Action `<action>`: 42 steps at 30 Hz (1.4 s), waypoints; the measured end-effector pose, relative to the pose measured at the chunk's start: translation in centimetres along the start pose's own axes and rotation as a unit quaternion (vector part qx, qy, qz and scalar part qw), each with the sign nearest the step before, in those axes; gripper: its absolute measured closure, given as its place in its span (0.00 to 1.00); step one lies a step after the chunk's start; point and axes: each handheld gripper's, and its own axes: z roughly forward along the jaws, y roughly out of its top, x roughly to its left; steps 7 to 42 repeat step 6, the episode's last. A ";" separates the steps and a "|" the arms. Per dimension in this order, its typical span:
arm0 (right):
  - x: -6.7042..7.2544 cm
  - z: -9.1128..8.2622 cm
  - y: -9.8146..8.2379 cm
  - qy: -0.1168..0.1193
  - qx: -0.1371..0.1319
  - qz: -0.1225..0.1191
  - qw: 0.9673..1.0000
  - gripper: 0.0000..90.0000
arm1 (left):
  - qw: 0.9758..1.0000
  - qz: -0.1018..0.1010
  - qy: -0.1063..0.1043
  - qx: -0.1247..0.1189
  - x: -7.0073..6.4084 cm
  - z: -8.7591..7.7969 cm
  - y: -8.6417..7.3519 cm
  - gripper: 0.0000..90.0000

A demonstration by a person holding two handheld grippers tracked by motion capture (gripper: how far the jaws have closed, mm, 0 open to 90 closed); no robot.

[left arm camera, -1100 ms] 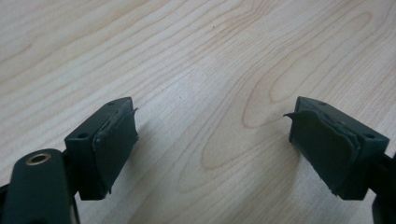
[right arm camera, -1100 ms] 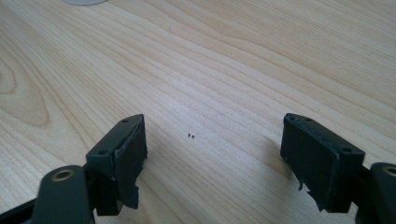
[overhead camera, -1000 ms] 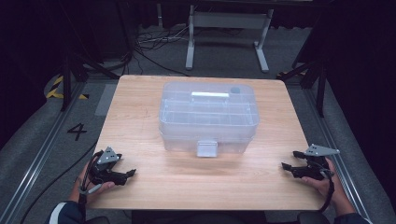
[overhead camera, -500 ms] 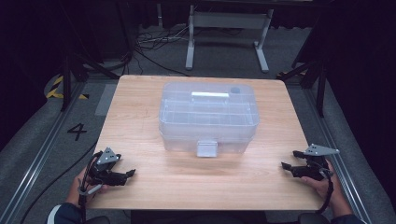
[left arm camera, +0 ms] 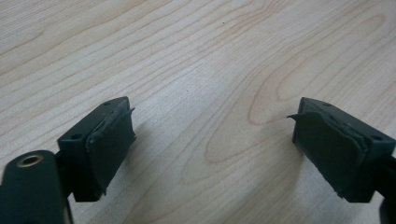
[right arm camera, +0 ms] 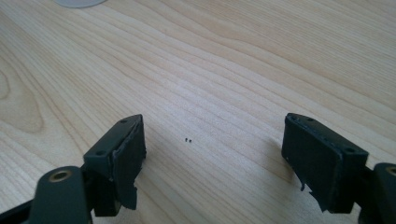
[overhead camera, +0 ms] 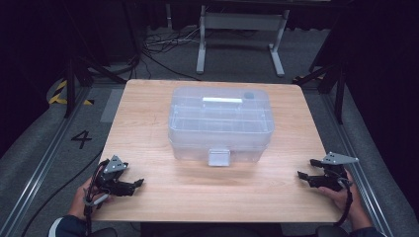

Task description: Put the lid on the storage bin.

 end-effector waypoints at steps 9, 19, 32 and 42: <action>0.0 0.0 0.0 -0.001 0.001 0.001 1.000 0.24 | 1.000 -0.004 0.001 0.000 0.0 0.1 0.1 0.10; 0.0 0.0 0.0 -0.001 0.001 0.001 1.000 0.24 | 1.000 -0.004 0.001 0.000 0.0 0.1 0.1 0.10; 0.0 0.0 0.0 -0.001 0.001 0.001 1.000 0.24 | 1.000 -0.004 0.001 0.000 0.0 0.1 0.1 0.10; 0.0 0.0 0.0 -0.001 0.001 0.001 1.000 0.24 | 1.000 -0.004 0.001 0.000 0.0 0.1 0.1 0.10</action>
